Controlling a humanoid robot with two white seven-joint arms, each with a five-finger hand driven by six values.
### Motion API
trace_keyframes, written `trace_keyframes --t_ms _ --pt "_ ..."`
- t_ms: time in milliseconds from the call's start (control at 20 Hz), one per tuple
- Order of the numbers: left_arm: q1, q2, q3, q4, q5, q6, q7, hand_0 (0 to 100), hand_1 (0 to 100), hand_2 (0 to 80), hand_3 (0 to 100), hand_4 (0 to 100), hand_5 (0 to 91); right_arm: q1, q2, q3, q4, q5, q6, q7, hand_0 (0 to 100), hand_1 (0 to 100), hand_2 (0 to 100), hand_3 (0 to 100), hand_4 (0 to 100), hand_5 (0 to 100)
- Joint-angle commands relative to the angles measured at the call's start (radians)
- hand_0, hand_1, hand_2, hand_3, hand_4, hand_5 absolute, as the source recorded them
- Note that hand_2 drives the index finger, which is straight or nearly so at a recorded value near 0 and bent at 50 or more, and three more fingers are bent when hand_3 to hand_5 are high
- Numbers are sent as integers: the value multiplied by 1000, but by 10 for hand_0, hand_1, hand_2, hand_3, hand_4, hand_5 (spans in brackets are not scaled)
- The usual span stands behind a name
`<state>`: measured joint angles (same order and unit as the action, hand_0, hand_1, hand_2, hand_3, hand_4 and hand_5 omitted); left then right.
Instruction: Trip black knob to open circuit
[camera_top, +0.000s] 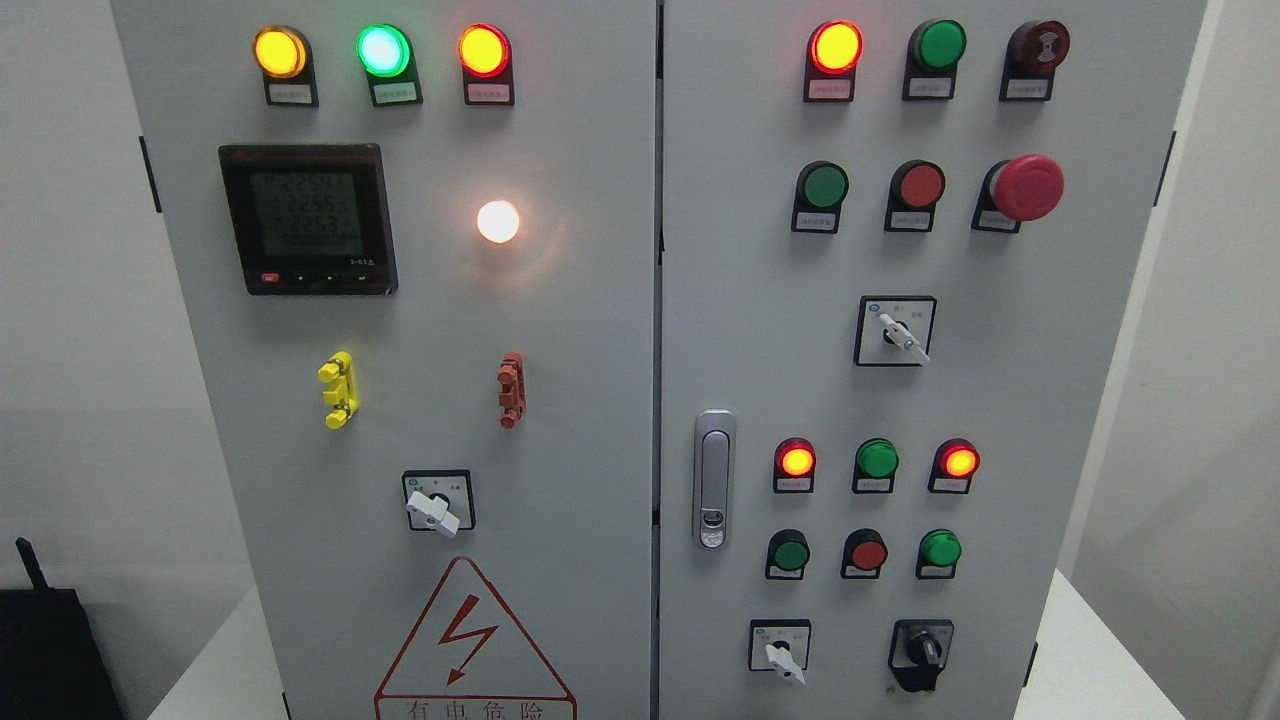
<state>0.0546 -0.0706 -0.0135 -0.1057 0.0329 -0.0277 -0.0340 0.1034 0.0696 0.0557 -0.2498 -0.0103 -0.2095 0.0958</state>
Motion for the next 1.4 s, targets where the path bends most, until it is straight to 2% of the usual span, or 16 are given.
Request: trace_keyframes --t_ms 0,200,400,500,600,650,850,1100,1200,1350 --pt "-2 -2 1 0 2 -1 0 120 389 0 0 0 0 6 4 -2 -34 -5 -10 -7 0 164 0 0 0 0" --pt "-2 -2 1 0 2 0 0 120 389 0 0 0 0 19 6 -2 -86 -7 -39 -16 0 185 0 0 0 0" --pt "-2 -2 1 0 2 -1 0 120 389 0 0 0 0 61 4 -2 -190 -5 -41 -31 0 227 0 0 0 0" --pt "-2 -2 1 0 2 -1 0 120 389 0 0 0 0 76 4 -2 -230 -5 -42 -33 0 254 0 50 0 0" --pt "-2 -2 1 0 2 -1 0 120 389 0 0 0 0 87 4 -2 -261 -5 -47 -33 25 310 0 147 46 0" --pt "-4 -2 1 0 2 -1 0 120 389 0 0 0 0 88 4 -2 -272 -5 -57 -42 35 323 0 170 73 0" --pt "-2 -2 1 0 2 -1 0 120 389 0 0 0 0 88 4 -2 -282 -5 -109 -80 79 414 0 395 236 0" --pt "-2 -2 1 0 2 -1 0 120 389 0 0 0 0 98 4 0 -331 -5 -160 -99 87 482 0 599 381 156" --pt "-2 -2 1 0 2 -1 0 120 389 0 0 0 0 99 2 4 -341 -7 -223 -99 133 522 0 676 441 222" --pt "-4 -2 1 0 2 -1 0 120 389 0 0 0 0 99 1 9 -344 -7 -319 -99 186 566 0 725 503 280"
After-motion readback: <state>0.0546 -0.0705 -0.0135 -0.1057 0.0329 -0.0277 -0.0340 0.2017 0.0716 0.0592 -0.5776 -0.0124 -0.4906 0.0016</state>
